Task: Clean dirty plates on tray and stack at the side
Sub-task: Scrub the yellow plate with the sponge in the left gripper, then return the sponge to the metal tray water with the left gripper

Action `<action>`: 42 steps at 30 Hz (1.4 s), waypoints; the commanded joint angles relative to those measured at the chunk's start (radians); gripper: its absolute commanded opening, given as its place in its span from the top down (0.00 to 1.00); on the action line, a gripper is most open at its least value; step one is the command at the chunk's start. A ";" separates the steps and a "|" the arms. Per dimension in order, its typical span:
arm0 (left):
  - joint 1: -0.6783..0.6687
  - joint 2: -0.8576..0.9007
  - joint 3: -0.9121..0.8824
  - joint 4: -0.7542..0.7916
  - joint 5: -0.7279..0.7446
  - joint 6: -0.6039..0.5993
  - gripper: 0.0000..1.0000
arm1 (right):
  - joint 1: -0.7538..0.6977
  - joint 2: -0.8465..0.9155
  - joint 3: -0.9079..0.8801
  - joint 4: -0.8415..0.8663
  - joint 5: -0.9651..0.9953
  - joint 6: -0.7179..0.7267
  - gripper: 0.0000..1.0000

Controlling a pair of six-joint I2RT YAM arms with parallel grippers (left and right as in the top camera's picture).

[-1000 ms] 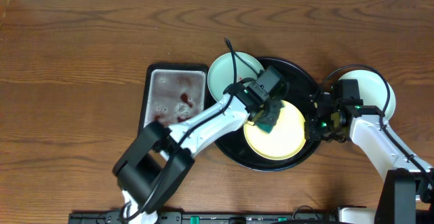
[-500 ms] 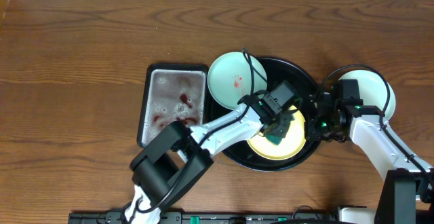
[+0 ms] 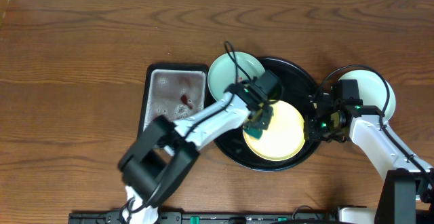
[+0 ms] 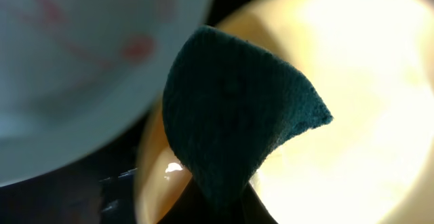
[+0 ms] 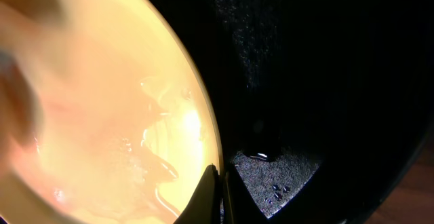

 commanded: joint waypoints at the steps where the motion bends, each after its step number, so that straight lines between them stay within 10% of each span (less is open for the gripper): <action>1: 0.008 -0.182 -0.001 -0.005 -0.006 0.020 0.93 | -0.001 0.001 0.000 0.005 0.015 0.006 0.96; 4: 0.016 -0.283 -0.001 -0.023 -0.067 0.020 0.93 | -0.001 0.001 0.000 0.011 0.014 0.006 0.78; 13: 0.183 -0.367 -0.008 -0.194 -0.159 0.019 0.93 | -0.001 0.002 -0.008 0.075 0.014 0.006 0.69; 30: 0.565 -0.360 -0.303 -0.011 -0.027 0.047 0.93 | -0.001 0.012 -0.043 0.115 -0.031 0.006 0.82; 42: 0.579 -0.359 -0.500 0.158 0.005 0.135 0.92 | -0.001 0.012 -0.043 0.114 -0.031 0.007 0.86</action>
